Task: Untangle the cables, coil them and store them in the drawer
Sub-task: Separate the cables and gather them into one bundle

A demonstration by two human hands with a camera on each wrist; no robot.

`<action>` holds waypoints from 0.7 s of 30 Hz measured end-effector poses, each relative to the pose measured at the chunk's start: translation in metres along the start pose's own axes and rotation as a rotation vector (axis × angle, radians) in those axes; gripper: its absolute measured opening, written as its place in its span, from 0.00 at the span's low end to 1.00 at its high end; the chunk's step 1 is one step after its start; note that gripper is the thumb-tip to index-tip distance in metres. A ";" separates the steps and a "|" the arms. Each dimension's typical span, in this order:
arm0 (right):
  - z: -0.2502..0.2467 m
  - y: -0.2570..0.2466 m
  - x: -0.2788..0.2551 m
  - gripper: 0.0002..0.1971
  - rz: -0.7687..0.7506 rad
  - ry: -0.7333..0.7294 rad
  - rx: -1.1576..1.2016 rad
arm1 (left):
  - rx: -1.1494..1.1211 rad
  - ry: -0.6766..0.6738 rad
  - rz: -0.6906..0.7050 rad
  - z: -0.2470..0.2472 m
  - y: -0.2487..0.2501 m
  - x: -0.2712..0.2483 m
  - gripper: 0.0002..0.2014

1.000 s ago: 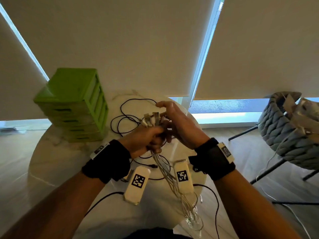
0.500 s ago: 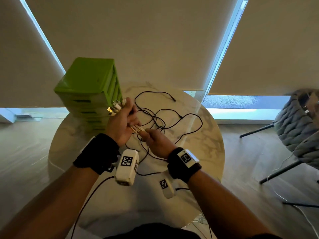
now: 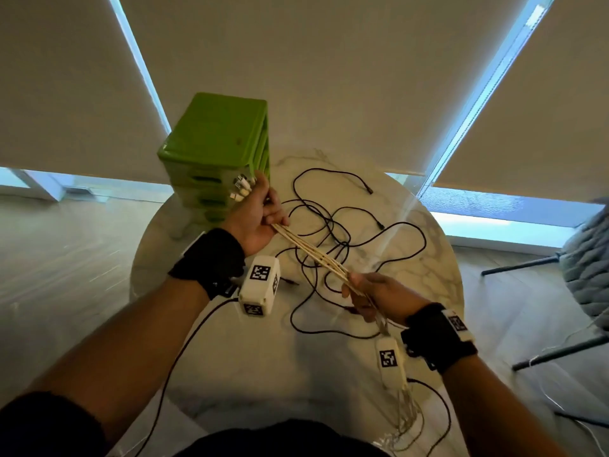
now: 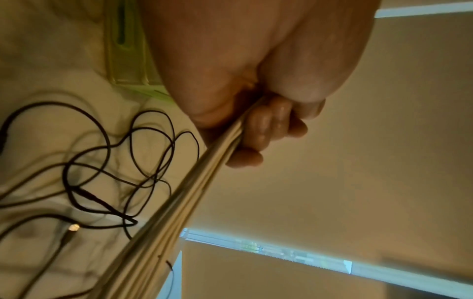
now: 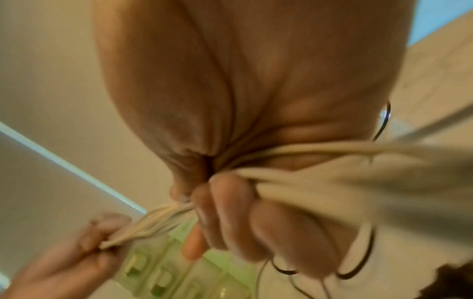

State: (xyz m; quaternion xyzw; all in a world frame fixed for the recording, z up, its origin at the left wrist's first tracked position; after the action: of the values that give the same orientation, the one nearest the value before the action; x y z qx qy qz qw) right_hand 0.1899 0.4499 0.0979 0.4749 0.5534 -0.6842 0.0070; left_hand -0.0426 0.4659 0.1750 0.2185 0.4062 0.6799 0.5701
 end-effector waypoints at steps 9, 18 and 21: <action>-0.010 0.036 0.051 0.13 0.262 0.408 -0.783 | 0.196 -0.094 -0.101 -0.044 -0.013 -0.007 0.18; -0.014 0.031 0.060 0.01 0.235 0.409 -0.719 | 0.271 -0.004 -0.095 -0.070 -0.019 -0.016 0.14; -0.016 -0.017 0.040 0.02 -0.058 0.509 -0.486 | 0.284 0.033 -0.094 -0.073 -0.024 -0.016 0.12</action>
State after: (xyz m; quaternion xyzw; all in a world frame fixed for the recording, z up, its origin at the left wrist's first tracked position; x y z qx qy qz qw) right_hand 0.1692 0.4899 0.0851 0.5986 0.6975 -0.3922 -0.0378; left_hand -0.0799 0.4285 0.1164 0.2665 0.5177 0.5916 0.5576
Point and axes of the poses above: each hand's wrist, its own x-axis towards the middle knuckle, its own z-axis out of the palm, y = z × x, the point moved 6 cm from there along x, towards the middle knuckle, and after that the axes turned 10 degrees about z, right-handed, at the moved point
